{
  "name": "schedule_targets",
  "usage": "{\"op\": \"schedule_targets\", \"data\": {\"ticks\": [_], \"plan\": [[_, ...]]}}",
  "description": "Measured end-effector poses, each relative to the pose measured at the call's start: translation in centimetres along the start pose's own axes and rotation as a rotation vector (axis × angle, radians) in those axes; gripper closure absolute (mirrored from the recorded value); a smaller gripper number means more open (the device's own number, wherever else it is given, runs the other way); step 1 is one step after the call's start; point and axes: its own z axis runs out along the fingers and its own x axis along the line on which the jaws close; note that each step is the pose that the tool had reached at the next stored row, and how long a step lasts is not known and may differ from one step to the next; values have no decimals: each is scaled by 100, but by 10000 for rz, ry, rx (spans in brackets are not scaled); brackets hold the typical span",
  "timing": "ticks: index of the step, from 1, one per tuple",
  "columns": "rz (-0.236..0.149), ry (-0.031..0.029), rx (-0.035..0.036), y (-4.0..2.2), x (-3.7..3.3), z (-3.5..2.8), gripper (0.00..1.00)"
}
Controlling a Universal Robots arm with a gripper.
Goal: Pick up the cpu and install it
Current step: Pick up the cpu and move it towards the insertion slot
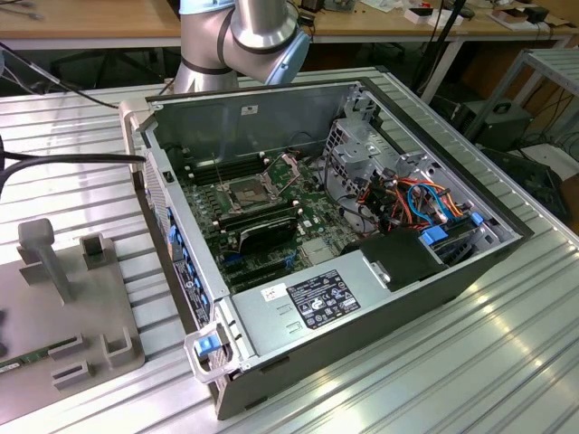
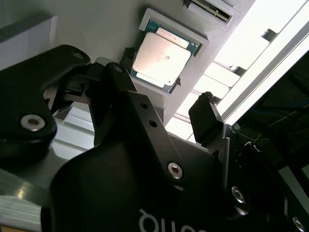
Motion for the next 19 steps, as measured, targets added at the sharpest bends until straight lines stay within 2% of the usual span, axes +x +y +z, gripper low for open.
{"op": "schedule_targets", "data": {"ticks": [7, 10, 19], "plan": [[2, -1, 3, 1, -39, 86, 28], [0, -1, 7, -2, -41, 146, 28], [-19, -1, 27, -5, -41, 223, 28]]}}
